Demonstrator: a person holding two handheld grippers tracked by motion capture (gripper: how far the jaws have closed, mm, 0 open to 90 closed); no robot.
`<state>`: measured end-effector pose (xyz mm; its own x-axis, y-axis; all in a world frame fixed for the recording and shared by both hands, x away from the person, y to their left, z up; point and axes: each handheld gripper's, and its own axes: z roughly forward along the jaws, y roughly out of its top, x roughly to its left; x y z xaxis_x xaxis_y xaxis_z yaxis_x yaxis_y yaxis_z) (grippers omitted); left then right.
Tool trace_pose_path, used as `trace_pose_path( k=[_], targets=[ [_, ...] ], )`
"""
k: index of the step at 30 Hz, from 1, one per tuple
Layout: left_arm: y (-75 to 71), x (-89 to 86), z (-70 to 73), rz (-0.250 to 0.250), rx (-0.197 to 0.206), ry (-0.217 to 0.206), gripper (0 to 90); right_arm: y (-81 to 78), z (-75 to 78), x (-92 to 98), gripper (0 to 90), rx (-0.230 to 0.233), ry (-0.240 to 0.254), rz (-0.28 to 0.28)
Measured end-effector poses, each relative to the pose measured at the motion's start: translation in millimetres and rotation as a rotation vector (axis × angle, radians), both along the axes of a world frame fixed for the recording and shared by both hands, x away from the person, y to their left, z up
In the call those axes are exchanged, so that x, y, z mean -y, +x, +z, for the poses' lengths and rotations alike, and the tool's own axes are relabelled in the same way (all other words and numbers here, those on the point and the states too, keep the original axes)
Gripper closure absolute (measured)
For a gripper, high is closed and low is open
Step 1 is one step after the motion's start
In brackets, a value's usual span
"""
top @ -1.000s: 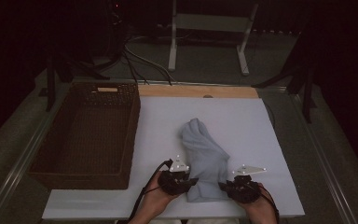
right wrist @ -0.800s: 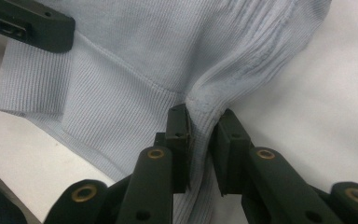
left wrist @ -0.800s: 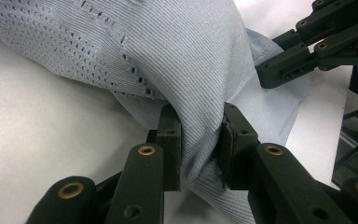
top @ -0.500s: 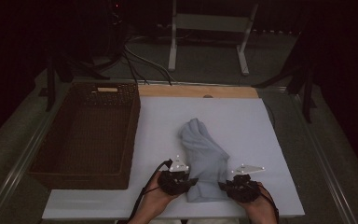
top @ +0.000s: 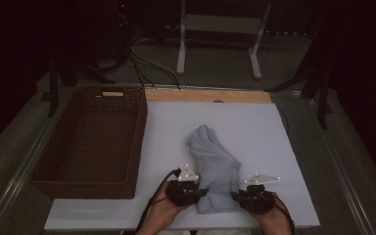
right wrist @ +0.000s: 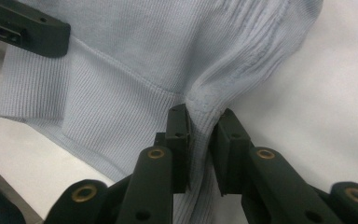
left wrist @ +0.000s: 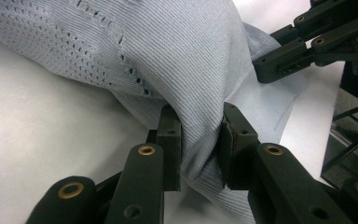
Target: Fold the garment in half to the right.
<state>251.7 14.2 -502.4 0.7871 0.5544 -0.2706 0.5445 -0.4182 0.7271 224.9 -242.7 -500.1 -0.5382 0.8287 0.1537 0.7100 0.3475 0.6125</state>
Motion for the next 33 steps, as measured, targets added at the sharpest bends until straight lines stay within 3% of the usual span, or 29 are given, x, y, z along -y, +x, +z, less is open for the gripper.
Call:
trace_pose_path(
  k=[11,19,27,33],
  targets=[
    [-4.9,2.6,-0.7,-0.019,-0.010,-0.015,71.3,-3.8,0.1,8.1,78.2,-0.003,0.005,0.004],
    [-1.8,-3.5,4.1,0.002,-0.010,-0.062,55.3,-4.3,0.0,13.3,78.1,-0.003,0.023,-0.006],
    [4.5,-9.5,18.9,0.027,0.030,-0.101,44.9,-4.2,-1.2,12.8,78.1,0.002,0.020,-0.006],
    [12.0,-11.2,34.3,0.071,0.082,-0.124,24.1,-4.7,-2.5,11.9,78.1,0.006,0.018,-0.010]
  ],
)
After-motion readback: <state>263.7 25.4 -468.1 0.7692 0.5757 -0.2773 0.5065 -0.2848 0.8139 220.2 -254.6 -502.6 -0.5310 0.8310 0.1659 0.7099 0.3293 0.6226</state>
